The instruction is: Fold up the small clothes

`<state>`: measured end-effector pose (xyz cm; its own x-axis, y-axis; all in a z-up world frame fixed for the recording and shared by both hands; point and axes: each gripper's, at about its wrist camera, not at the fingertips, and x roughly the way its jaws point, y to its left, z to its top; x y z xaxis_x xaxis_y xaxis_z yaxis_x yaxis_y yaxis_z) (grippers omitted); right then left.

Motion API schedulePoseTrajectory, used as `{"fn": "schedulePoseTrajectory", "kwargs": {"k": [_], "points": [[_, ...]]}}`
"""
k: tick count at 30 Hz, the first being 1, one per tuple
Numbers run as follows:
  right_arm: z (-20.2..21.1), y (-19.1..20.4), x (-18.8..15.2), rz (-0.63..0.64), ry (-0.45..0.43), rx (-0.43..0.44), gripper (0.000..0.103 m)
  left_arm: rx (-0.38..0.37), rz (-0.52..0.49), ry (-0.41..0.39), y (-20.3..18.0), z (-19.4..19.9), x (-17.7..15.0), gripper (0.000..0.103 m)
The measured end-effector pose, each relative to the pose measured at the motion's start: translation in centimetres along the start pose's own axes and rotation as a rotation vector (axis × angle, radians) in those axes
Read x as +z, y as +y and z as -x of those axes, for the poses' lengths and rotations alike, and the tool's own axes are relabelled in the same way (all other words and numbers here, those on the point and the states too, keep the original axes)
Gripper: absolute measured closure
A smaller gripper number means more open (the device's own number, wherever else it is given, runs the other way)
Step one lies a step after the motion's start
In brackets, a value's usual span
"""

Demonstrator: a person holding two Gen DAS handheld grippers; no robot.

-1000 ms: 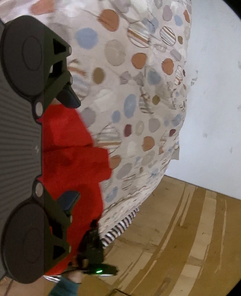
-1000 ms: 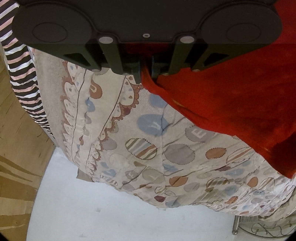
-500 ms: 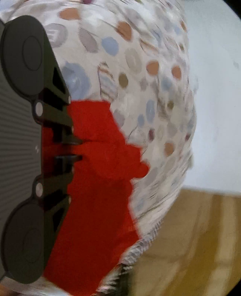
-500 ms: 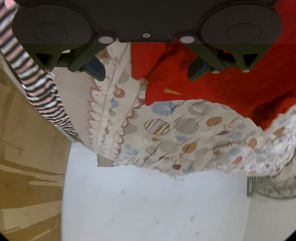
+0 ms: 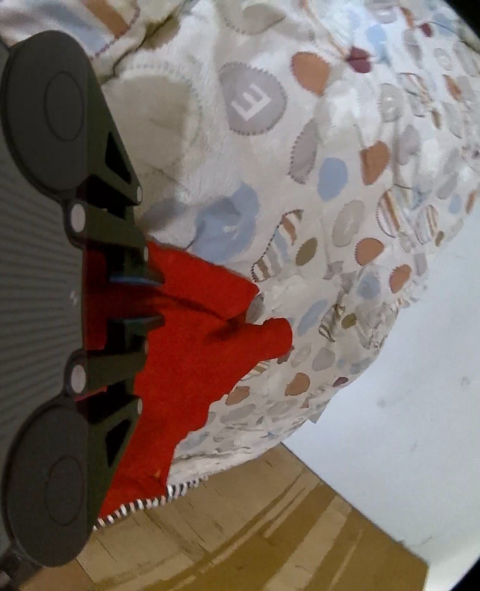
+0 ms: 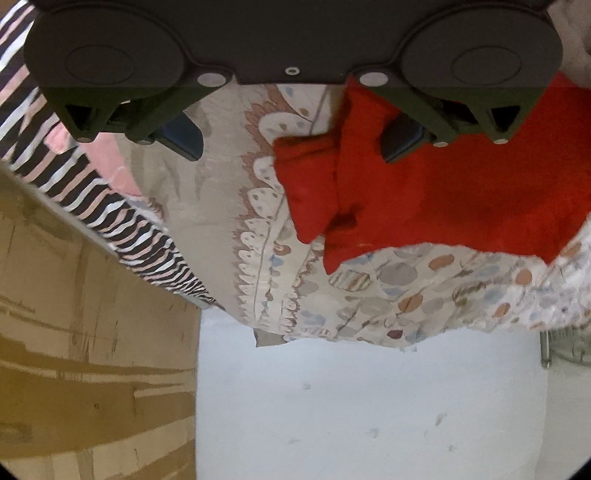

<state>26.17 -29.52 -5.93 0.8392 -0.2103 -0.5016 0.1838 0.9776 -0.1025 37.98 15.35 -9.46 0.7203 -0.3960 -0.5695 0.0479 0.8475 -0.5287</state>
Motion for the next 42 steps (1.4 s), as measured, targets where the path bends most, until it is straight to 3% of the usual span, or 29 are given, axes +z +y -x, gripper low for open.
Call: {"fn": "schedulePoseTrajectory", "kwargs": {"k": [1,4,5,12,17,20,24,26,31,37,40,42], "points": [[0.2,0.1,0.1,0.012,-0.005,-0.011,0.001,0.012,-0.021,-0.004,-0.4,0.3,-0.1,0.074],[0.9,0.3,0.4,0.034,-0.052,-0.059,0.001,0.051,-0.092,-0.039,-2.3,1.7,-0.3,0.025],[1.2,0.6,0.6,0.034,-0.078,-0.07,0.001,0.054,-0.115,-0.069,-3.0,2.0,-0.3,0.018],[1.0,4.0,2.4,0.074,-0.155,-0.018,0.001,0.116,-0.257,-0.153,-7.2,-1.1,2.1,0.016],[0.3,6.6,4.1,0.111,-0.213,0.04,0.001,0.242,-0.25,-0.121,-6.5,-4.9,4.2,0.016],[-1.4,7.4,4.2,0.166,-0.183,0.0,0.001,0.283,-0.262,-0.083,-4.9,-6.3,4.3,0.012],[-4.6,6.3,1.9,0.196,-0.105,-0.147,0.001,0.273,-0.269,-0.094,-3.1,-6.6,3.7,0.006],[-5.4,4.8,0.5,0.159,-0.087,-0.142,0.001,0.261,-0.254,-0.097,-2.2,-6.8,3.5,0.003],[-5.8,3.8,0.3,0.114,-0.074,-0.082,0.001,0.232,-0.217,-0.114,-1.7,-6.3,3.4,0.001],[-6.5,1.9,0.3,-0.006,-0.027,0.014,0.001,0.262,-0.167,-0.148,-2.5,-3.3,2.8,0.001],[-6.6,1.0,0.7,-0.071,0.022,0.062,0.001,0.28,-0.131,-0.124,-3.0,-1.2,2.0,0.001],[-5.7,0.8,1.4,-0.081,0.041,0.04,0.001,0.29,-0.119,-0.106,-3.3,0.7,1.3,0.0]]}}
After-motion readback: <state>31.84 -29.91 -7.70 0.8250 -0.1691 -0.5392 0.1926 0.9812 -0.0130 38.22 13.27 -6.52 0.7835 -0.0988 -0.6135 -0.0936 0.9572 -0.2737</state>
